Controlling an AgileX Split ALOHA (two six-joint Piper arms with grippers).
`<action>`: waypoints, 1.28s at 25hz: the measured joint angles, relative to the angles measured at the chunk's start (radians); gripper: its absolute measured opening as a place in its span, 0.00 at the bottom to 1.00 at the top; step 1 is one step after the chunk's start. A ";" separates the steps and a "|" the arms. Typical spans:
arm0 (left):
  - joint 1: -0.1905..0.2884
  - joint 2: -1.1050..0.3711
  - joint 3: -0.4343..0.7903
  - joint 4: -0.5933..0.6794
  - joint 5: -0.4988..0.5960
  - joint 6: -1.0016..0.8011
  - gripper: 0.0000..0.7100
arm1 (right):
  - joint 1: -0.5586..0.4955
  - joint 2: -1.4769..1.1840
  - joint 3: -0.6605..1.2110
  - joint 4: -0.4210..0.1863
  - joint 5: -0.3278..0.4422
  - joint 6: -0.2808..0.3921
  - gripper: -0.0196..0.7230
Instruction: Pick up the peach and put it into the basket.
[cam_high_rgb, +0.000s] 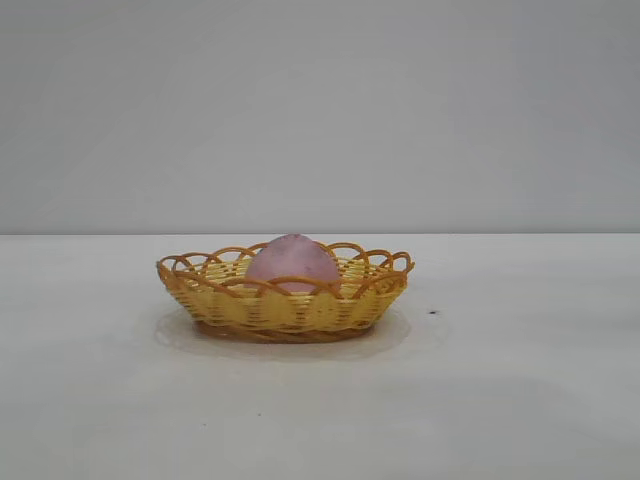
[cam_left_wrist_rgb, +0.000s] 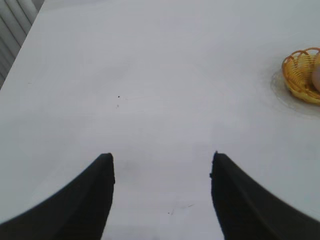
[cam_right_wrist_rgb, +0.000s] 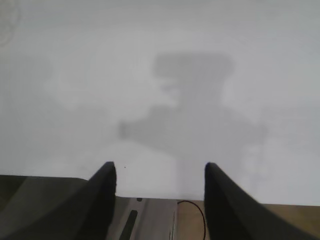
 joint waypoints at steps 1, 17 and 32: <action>0.000 0.000 0.000 0.000 0.000 0.000 0.59 | 0.000 -0.039 0.021 -0.001 -0.011 0.000 0.47; 0.000 0.000 0.000 0.000 0.000 0.000 0.59 | 0.000 -0.525 0.144 -0.021 -0.018 0.000 0.47; 0.000 0.000 0.000 0.000 0.000 0.000 0.59 | 0.000 -0.716 0.144 -0.022 -0.005 0.000 0.35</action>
